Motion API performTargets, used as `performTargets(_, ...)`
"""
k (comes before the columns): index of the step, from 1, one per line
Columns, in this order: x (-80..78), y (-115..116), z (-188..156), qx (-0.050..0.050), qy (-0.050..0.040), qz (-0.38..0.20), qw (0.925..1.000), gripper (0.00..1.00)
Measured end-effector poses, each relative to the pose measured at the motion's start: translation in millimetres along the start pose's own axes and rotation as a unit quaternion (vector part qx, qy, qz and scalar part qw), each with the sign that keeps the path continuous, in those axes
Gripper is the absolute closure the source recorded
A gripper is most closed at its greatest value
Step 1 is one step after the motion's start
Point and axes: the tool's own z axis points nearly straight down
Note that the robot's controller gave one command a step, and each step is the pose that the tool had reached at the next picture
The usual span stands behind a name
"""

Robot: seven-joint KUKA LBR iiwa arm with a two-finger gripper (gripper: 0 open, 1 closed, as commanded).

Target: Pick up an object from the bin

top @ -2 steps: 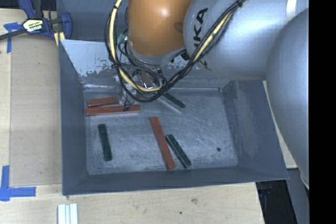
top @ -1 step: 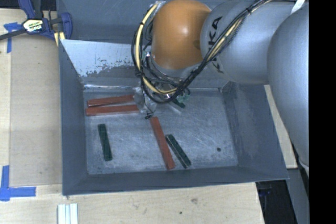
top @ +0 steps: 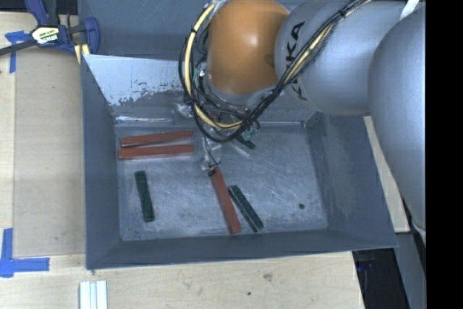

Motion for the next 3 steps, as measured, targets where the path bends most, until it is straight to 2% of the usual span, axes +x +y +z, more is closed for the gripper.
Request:
performTargets(1,-28.5,27,75,0.0,-0.0003,-0.063,0.998,0.0)
performTargets(2,-28.8,27,75,-0.001,-0.0008,-0.062,0.9981,1.0)
performTargets(3,-40.4,38,75,-0.001,-0.0012,-0.266,0.964,1.0)
